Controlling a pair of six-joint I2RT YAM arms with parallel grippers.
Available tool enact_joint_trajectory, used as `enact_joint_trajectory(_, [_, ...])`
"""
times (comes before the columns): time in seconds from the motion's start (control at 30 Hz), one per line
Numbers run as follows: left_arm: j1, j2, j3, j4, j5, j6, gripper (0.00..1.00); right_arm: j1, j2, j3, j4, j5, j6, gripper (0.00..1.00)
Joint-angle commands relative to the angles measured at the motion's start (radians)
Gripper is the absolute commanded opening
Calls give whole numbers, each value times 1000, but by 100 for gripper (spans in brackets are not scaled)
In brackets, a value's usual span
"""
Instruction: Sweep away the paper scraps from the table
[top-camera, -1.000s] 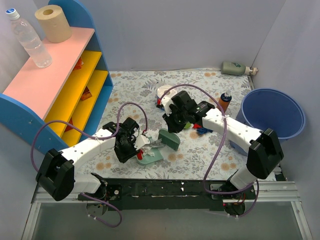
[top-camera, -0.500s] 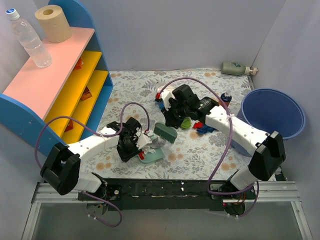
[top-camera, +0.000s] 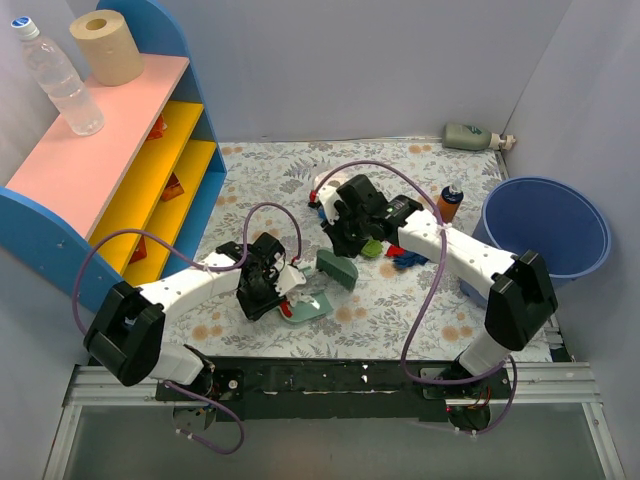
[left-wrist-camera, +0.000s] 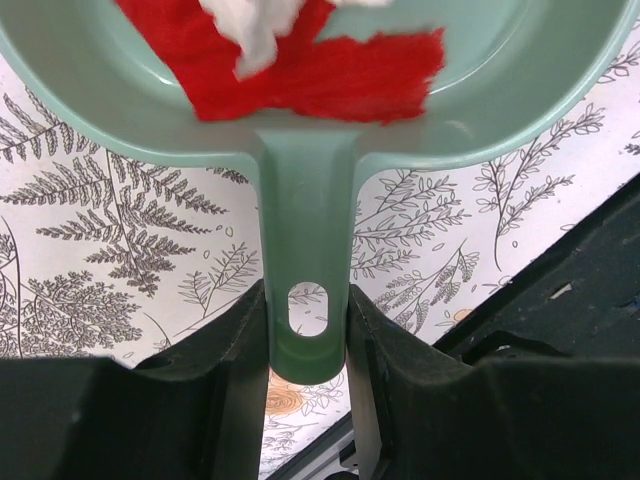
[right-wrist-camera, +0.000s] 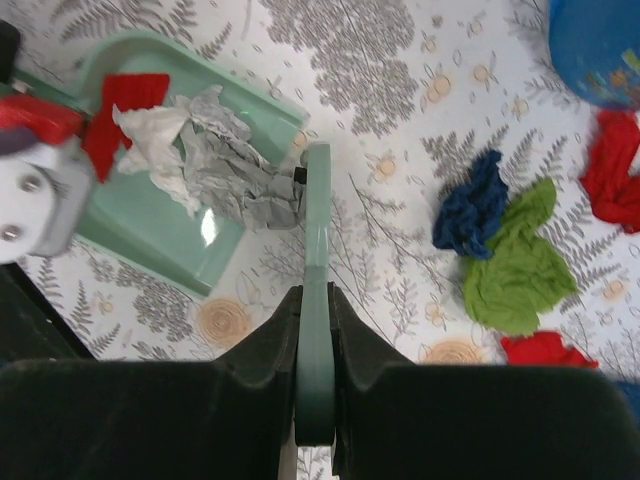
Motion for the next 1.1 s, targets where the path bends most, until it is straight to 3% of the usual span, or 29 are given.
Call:
enact_joint_trajectory(0.0, [4,26,35,23,13,-6,0,18,40,108,20,-124,50,1])
enact_joint_trajectory(0.13, [4,34,52,27,19,-12,0,22,54,148,-5,-114,50,1])
enact_joint_trajectory(0.3, [4,39,41,52,10,-12,0,22,11,85,-9,-79,29,1])
enact_joint_trajectory(0.33, [4,37,38,55,12,-11,5,22,-7,73,-9,-74,22,1])
enact_joint_trajectory(0.47, [2,5,1,99,39,-6,46,20,-49,46,-12,-36,-20,1])
enact_joint_trajectory(0.63, [5,-12,-31,116,41,-6,52,19,-58,62,-12,-7,-45,1])
enact_joint_trajectory(0.83, [5,-44,-54,131,49,25,36,20,-52,121,-35,1,-70,1])
enact_joint_trajectory(0.87, [4,-47,-54,130,52,28,32,20,-52,132,-50,10,-76,1])
enact_joint_trajectory(0.9, [4,-49,-50,127,55,26,18,19,-53,144,-60,38,-83,1])
enact_joint_trajectory(0.93, [5,-49,-43,121,61,26,11,19,-60,176,-73,56,-99,1])
enact_joint_trajectory(1.07, [5,-64,-5,92,78,22,0,-1,-95,230,-144,162,-140,1])
